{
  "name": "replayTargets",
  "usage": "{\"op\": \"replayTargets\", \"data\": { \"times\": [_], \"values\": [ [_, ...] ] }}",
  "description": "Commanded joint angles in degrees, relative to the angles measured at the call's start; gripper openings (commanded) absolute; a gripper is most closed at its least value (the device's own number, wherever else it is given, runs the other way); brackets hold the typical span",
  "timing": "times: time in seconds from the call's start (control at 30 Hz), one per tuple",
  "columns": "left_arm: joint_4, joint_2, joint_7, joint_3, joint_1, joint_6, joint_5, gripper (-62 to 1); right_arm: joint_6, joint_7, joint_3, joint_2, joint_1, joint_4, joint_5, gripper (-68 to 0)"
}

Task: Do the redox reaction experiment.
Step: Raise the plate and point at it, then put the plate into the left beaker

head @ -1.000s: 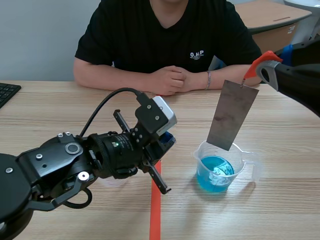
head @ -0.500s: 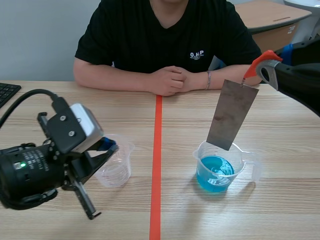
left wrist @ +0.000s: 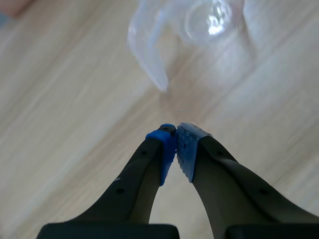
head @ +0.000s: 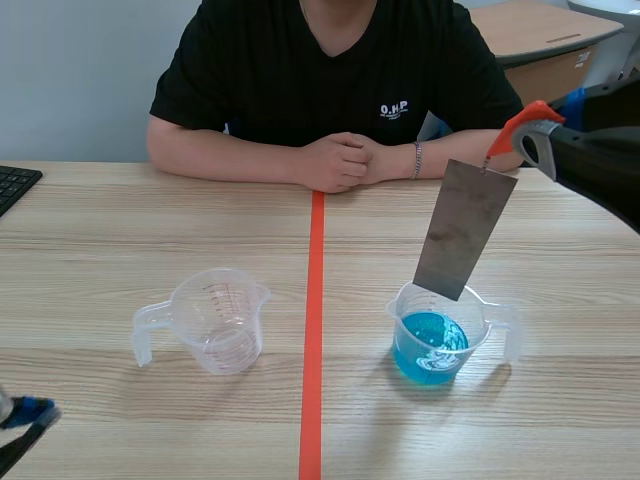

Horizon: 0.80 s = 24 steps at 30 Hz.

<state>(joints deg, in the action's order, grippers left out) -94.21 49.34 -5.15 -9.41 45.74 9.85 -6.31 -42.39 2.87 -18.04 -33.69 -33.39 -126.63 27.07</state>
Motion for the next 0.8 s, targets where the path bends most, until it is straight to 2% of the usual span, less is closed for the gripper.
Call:
{"op": "replayTargets", "data": {
  "times": [0.0, 0.37, 0.57, 0.77],
  "values": [
    [-0.4, -1.1, -1.1, 0.7, 2.6, 0.1, -0.3, -56.2, -0.3, -0.9, -0.8, -0.4, -0.1, -0.7, 0.7, -66.0],
    [-0.3, -9.4, -0.4, 7.0, 17.4, 0.1, -0.3, -56.3, -0.3, -1.1, -0.8, -0.4, 0.2, -0.7, 0.7, -66.0],
    [-0.3, -14.7, 4.9, 8.2, 19.4, 0.1, -0.3, -56.3, -0.3, -2.2, -0.6, -0.4, 0.3, -0.7, 0.7, -66.0],
    [0.0, -17.3, 6.6, 8.3, 20.2, -0.1, -0.1, -56.3, -0.3, -1.9, 1.2, -1.0, 3.6, -0.7, 0.7, -66.0]
  ]
}}
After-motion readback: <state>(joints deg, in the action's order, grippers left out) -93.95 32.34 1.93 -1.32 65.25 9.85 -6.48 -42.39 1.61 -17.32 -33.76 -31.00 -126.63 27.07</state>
